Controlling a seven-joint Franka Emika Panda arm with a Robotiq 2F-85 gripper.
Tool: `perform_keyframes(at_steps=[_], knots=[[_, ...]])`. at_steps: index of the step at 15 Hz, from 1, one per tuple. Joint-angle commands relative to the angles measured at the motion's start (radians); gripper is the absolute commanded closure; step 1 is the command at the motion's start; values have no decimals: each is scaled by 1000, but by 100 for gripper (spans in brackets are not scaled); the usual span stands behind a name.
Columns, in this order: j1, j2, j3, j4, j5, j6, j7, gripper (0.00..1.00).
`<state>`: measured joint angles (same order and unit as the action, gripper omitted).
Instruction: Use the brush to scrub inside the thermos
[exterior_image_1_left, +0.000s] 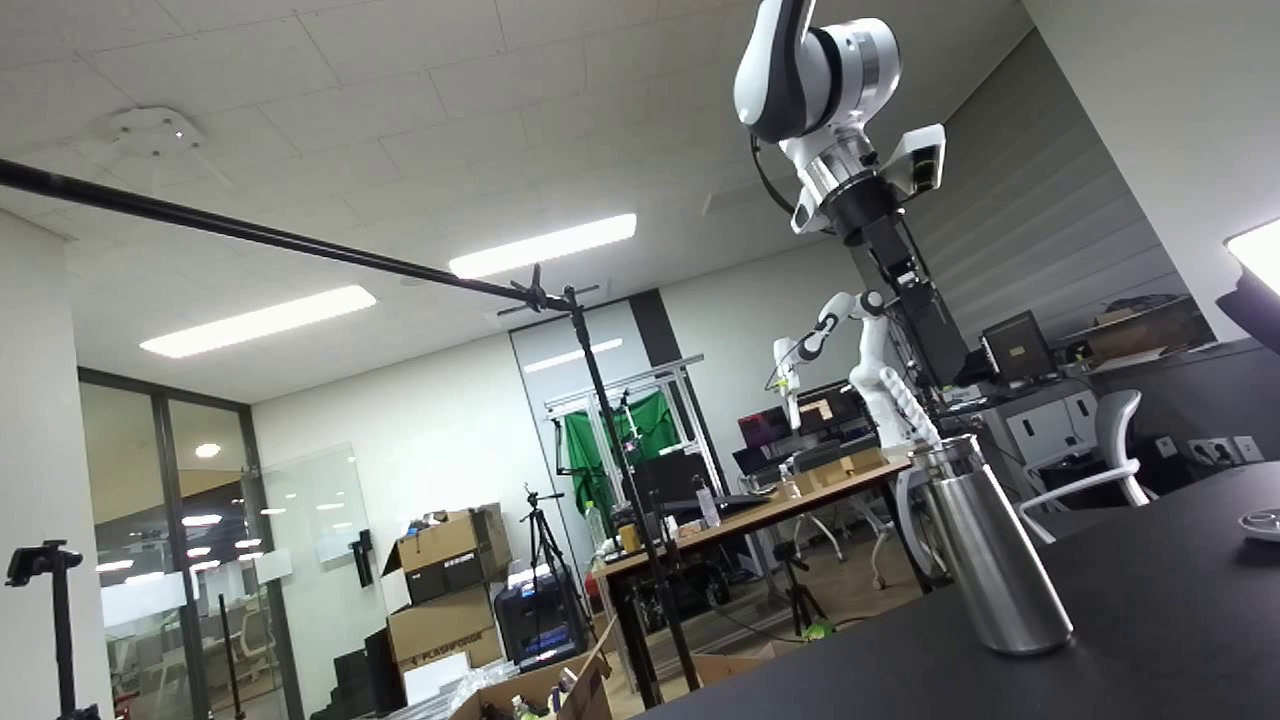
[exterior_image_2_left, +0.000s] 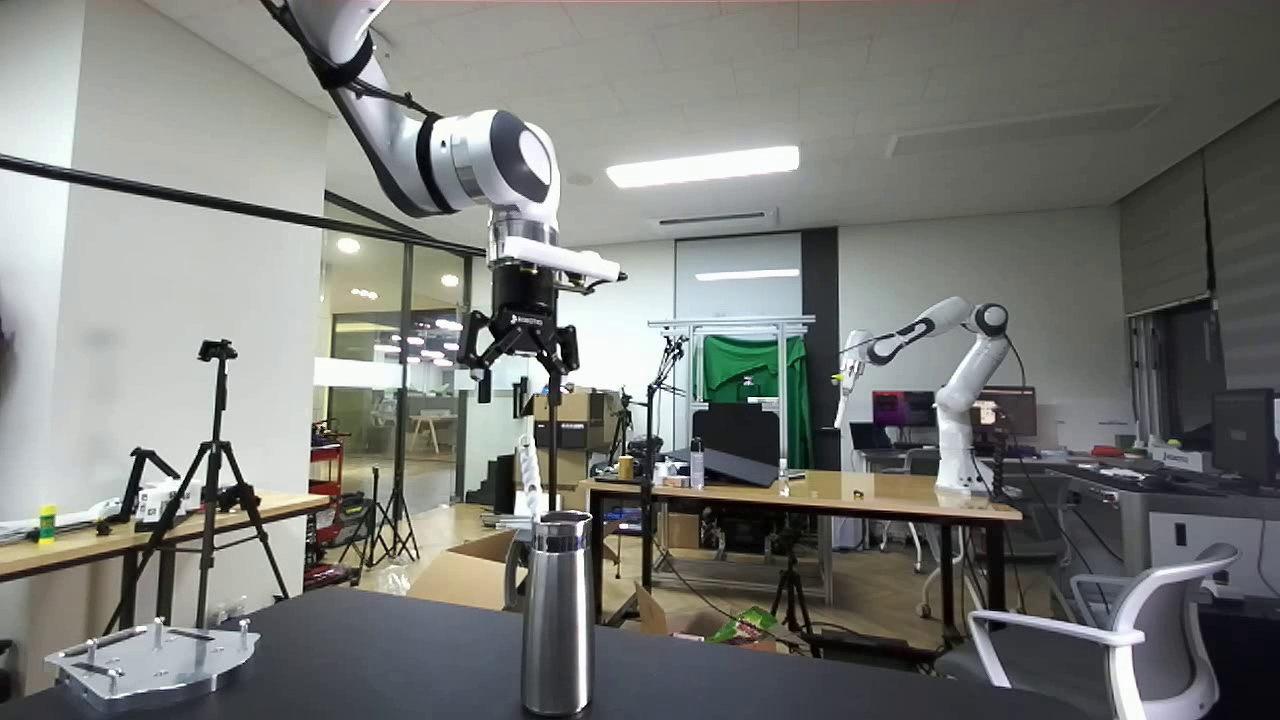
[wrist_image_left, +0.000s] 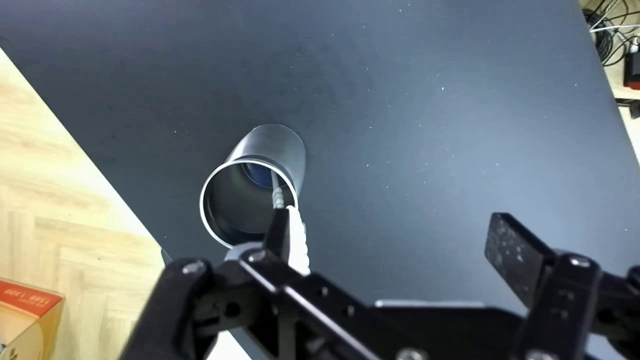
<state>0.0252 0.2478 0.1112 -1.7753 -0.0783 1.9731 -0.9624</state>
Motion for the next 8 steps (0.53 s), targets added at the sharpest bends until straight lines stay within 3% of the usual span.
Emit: perform_keyframes(at_steps=[1,4,8], knots=[[-3,27,8,29,-5,-24,-116,0],[-2,47,13,43,-26,-18,-287,0],[24,80,1,79,-144,-25,-369,0]])
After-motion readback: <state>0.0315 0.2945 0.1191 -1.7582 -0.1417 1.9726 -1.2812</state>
